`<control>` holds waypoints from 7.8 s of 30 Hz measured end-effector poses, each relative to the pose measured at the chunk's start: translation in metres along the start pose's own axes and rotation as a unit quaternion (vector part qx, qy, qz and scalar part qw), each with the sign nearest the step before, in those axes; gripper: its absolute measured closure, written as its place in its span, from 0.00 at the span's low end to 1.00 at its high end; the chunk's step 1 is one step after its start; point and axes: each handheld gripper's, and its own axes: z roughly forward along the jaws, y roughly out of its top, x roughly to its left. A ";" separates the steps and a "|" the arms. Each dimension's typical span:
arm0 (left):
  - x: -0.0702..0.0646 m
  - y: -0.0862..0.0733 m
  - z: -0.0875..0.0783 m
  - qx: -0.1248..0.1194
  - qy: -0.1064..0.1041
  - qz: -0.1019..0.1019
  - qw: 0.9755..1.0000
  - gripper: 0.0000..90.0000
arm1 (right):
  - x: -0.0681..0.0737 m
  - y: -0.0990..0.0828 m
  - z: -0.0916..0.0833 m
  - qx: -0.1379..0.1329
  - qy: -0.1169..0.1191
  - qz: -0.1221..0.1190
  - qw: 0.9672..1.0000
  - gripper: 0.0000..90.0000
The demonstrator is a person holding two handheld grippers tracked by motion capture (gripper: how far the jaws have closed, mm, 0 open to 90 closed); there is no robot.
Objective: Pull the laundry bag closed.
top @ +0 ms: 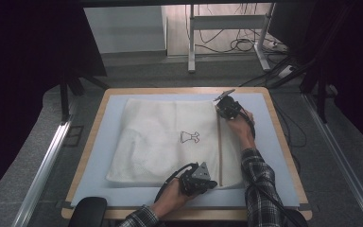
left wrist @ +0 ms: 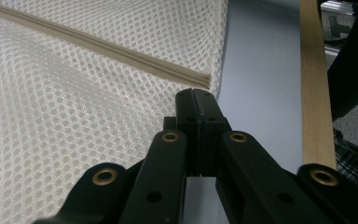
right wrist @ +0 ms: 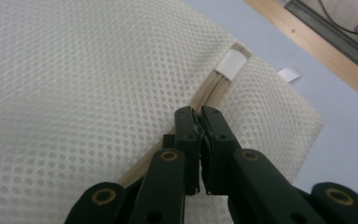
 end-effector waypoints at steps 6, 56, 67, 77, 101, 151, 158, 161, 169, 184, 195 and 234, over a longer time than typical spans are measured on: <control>0.000 0.000 0.000 -0.001 0.000 -0.001 1.000 1.00 | -0.001 0.003 0.003 0.003 -0.005 0.000 1.000 0.95; -0.001 0.000 0.000 -0.003 0.002 -0.001 1.000 1.00 | -0.015 0.022 0.025 0.000 -0.028 -0.001 1.000 0.94; -0.001 0.000 0.000 -0.002 0.002 -0.002 1.000 1.00 | -0.017 0.024 0.028 0.003 -0.028 0.007 1.000 0.94; 0.000 0.000 0.000 -0.002 -0.001 -0.004 1.000 1.00 | -0.018 0.025 0.030 0.006 -0.026 0.039 0.999 0.92; 0.002 0.002 -0.007 -0.026 0.015 -0.028 0.999 0.82 | -0.010 0.017 0.018 -0.015 -0.012 0.051 0.998 0.78; 0.011 0.000 -0.026 -0.010 0.040 -0.033 0.999 0.23 | 0.008 -0.003 -0.013 -0.053 0.058 0.101 0.992 0.19; 0.014 -0.002 -0.035 -0.019 0.039 -0.040 0.998 0.19 | 0.010 -0.005 -0.021 -0.051 0.069 0.091 0.992 0.10; 0.013 -0.003 -0.036 -0.010 0.043 -0.038 0.998 0.16 | 0.009 -0.008 -0.026 -0.059 0.078 0.099 0.990 0.07; 0.011 -0.004 -0.037 -0.008 0.051 -0.035 0.998 0.13 | 0.007 -0.011 -0.033 -0.063 0.092 0.116 0.987 0.03; 0.015 -0.007 -0.050 -0.010 0.059 -0.036 0.998 0.10 | 0.024 -0.012 -0.045 -0.065 0.120 0.109 0.985 0.02; 0.016 -0.010 -0.051 0.006 0.062 -0.030 0.998 0.07 | 0.038 -0.012 -0.055 -0.072 0.113 0.087 0.987 0.02; 0.027 -0.022 -0.079 -0.021 0.087 -0.022 0.996 0.02 | 0.064 -0.032 -0.098 -0.086 0.111 0.055 0.989 0.01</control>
